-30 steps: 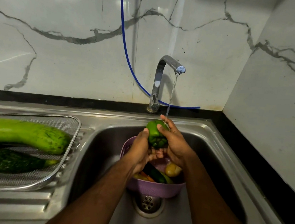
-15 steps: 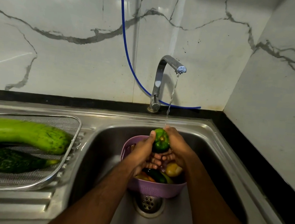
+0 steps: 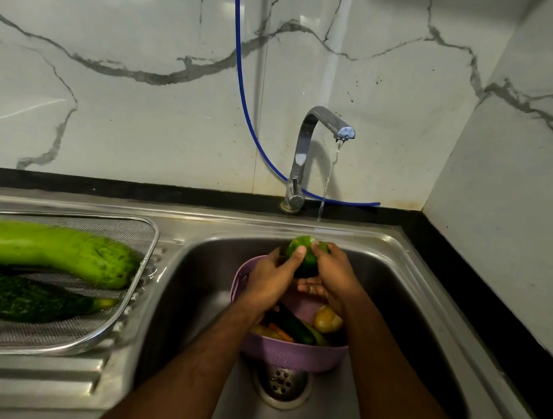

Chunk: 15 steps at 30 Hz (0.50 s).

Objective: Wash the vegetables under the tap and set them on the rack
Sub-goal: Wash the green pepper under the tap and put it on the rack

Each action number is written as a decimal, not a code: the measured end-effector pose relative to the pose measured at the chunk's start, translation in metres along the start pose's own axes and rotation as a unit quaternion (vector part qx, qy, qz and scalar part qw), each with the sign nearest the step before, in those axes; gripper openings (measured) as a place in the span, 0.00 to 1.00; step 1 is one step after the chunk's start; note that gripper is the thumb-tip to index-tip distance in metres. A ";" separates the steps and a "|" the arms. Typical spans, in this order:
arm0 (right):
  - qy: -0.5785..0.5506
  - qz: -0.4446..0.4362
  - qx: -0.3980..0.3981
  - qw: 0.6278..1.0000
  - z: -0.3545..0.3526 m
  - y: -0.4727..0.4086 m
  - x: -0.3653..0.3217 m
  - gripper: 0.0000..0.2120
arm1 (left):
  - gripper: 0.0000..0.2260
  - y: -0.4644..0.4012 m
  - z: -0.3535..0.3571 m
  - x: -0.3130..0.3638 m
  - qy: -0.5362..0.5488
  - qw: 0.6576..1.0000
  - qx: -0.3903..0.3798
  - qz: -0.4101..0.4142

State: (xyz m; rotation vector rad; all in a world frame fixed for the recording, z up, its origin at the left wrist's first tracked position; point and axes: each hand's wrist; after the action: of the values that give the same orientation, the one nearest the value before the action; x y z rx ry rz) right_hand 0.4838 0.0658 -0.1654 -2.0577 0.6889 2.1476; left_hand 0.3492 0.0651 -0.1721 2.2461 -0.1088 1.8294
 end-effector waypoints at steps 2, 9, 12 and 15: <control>-0.062 0.043 -0.008 0.997 -0.002 0.000 -0.002 0.12 | 0.28 0.001 0.000 -0.003 0.003 0.998 -0.018 0.058; -0.140 0.073 -0.087 0.984 -0.004 0.012 -0.011 0.11 | 0.29 -0.002 -0.008 0.000 -0.023 0.989 0.036 0.139; -0.129 0.052 -0.056 0.989 -0.001 0.014 -0.011 0.12 | 0.28 -0.003 -0.006 -0.002 -0.024 0.990 0.022 0.138; -0.069 0.023 0.039 0.997 0.007 0.013 -0.006 0.14 | 0.33 -0.003 0.000 -0.003 -0.051 0.989 0.016 0.137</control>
State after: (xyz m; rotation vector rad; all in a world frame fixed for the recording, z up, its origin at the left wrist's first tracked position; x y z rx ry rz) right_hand 0.4735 0.0584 -0.1567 -1.8534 0.7958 2.2238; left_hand 0.3489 0.0674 -0.1752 2.4497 -0.4283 1.8555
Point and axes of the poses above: each hand's wrist, its own y-axis away from the middle knuckle, its own z-axis out of the palm, x = y × z, and after that the axes turned 4 degrees about x, right-handed
